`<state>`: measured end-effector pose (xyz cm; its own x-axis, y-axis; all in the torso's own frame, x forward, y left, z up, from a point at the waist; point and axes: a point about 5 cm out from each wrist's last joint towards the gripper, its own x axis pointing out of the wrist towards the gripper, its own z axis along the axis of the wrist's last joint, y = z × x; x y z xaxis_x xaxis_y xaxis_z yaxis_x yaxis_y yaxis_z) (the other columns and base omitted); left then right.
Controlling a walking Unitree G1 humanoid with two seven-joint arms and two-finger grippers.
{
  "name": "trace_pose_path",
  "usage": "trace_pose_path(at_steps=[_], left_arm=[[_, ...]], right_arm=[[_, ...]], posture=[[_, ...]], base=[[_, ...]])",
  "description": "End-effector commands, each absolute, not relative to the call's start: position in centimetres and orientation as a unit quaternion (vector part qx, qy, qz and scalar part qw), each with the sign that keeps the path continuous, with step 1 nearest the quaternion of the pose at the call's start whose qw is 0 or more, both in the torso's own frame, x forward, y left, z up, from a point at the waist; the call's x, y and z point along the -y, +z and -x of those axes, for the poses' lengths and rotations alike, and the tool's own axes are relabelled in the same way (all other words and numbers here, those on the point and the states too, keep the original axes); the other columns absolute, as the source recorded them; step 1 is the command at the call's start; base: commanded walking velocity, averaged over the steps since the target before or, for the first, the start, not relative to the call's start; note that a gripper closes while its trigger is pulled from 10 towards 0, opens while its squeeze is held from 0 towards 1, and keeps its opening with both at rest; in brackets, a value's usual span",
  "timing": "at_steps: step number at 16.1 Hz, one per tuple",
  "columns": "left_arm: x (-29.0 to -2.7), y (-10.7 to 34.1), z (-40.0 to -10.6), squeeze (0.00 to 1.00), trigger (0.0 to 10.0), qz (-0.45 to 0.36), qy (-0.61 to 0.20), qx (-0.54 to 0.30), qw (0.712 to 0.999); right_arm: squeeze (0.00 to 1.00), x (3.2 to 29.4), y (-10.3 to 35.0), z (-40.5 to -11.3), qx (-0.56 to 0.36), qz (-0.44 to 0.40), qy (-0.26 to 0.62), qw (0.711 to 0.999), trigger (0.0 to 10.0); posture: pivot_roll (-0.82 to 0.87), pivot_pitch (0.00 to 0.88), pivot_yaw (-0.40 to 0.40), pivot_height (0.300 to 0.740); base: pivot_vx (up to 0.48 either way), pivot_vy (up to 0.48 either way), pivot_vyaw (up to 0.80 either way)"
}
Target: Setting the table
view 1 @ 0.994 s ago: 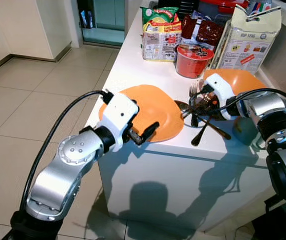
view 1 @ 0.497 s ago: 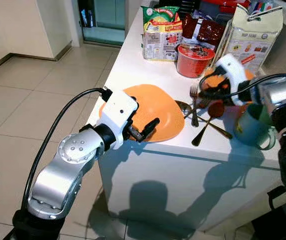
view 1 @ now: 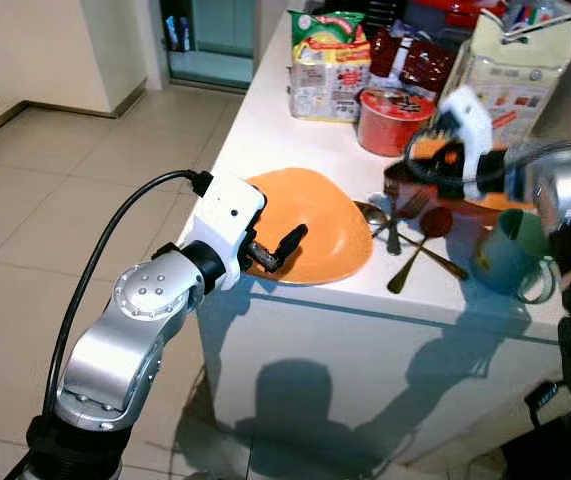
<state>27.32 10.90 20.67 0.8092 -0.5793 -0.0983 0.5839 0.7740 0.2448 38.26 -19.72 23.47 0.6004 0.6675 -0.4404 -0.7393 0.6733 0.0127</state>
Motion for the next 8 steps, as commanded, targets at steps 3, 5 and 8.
trace_pose_path(at_steps=[3,5,8], left_arm=[[-10.5,20.5,-27.2,0.0,10.0,-0.131,-0.318,-0.011,0.939],[-10.7,20.7,-27.3,0.0,10.0,-0.132,-0.318,-0.011,0.939],[-10.8,20.8,-26.8,0.0,10.0,-0.14,-0.335,-0.01,0.932]], right_arm=[[1.0,20.5,23.5,-38.2,-0.24,0.133,0.38,0.883,10.0],[1.0,20.6,23.4,-38.1,-0.251,0.143,0.377,0.88,10.0],[1.0,20.9,22.8,-37.7,-0.265,0.149,0.38,0.874,10.0]], posture=[[-0.03,0.0,-0.08,0.74],[-0.03,0.0,-0.084,0.74],[-0.02,0.0,-0.08,0.74]], base=[[0.0,0.0,0.0],[0.0,0.0,0.0],[0.0,0.0,0.0]])
